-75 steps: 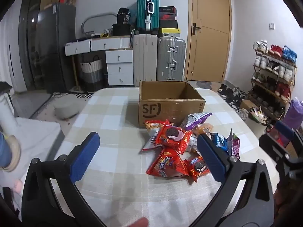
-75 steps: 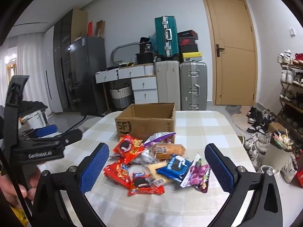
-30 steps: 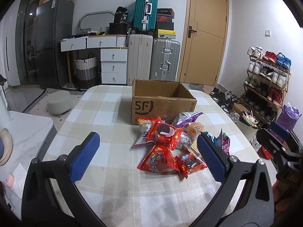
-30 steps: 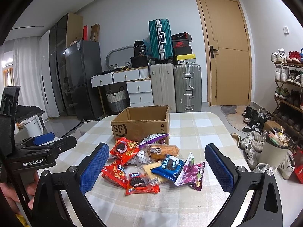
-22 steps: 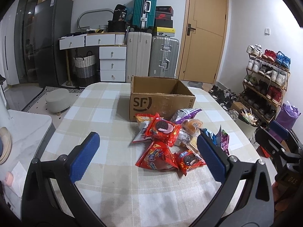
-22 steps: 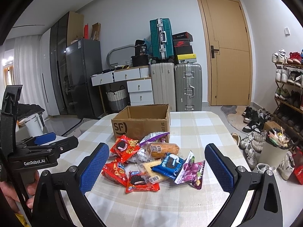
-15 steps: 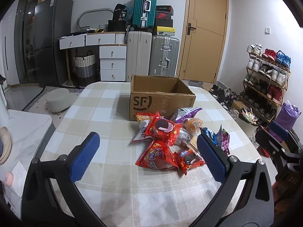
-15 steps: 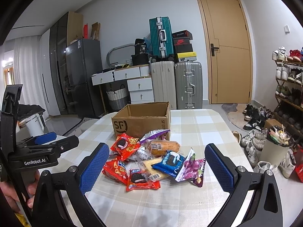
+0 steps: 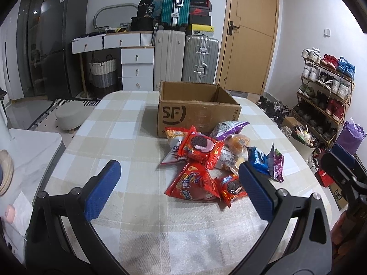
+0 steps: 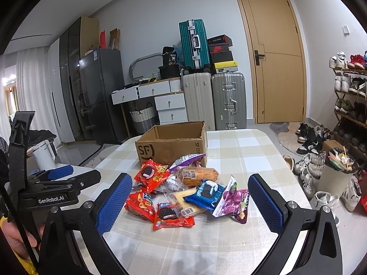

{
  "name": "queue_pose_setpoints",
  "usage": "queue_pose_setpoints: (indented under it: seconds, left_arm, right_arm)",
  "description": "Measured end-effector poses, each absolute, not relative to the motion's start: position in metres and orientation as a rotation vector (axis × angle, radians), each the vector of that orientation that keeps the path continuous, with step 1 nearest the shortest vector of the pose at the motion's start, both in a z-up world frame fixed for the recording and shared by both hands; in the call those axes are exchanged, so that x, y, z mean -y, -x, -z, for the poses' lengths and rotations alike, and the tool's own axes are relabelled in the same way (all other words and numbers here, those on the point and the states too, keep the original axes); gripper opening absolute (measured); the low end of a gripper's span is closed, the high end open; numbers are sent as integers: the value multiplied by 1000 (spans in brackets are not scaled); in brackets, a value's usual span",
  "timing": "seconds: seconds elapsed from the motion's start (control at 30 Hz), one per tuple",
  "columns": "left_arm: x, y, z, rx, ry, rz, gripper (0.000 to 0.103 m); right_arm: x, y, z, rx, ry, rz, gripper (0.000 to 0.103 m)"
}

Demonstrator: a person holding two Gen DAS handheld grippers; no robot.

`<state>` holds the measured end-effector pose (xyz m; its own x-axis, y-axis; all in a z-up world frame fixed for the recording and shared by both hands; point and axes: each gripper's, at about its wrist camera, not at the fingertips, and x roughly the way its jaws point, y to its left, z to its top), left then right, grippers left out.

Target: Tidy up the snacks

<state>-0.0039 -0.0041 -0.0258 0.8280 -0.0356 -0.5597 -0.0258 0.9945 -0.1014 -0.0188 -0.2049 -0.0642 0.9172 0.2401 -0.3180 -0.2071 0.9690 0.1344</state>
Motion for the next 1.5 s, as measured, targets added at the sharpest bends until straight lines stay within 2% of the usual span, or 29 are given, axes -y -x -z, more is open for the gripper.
queue_pose_setpoints:
  seconds: [0.53,0.63,0.77,0.83,0.9,1.03,1.27,1.3,1.37,1.4,1.5]
  left_arm:
    - [24,-88,102,-828,111,67,102]
    - [23,-103,115,-865,126,85,96]
    - [15,-121,138,-948,211,164,69]
    - [11,-125,146,-956,229,175,69]
    - [9,-129,152,-948,252,215,59]
    - [8,-133,160,-934,236,237,53]
    - [-10,-138,162,-942,269,260,52]
    - [-8,-133,159,-942,275,261,52]
    - [-13,-133,160,-943,287,266,52]
    - [-16,-131,160,-941,289,265,52]
    - [-18,-124,156,-937,300,265,51]
  right_arm:
    - [235,-35,118,-469,-165,-249,103]
    - [248,-56,130,-520,-223,-264,103]
    - [269,-85,145,-615,-323,-274,103]
    - [273,-98,152,-660,-344,-271,103]
    - [275,-107,158,-696,-345,-264,103]
    - [275,-125,169,-747,-370,-281,103]
    - [271,-142,177,-796,-371,-293,103]
    - [271,-143,177,-794,-367,-289,102]
    - [271,-145,177,-799,-359,-273,91]
    - [272,-147,179,-806,-367,-282,79]
    - [277,-152,186,-834,-390,-275,71]
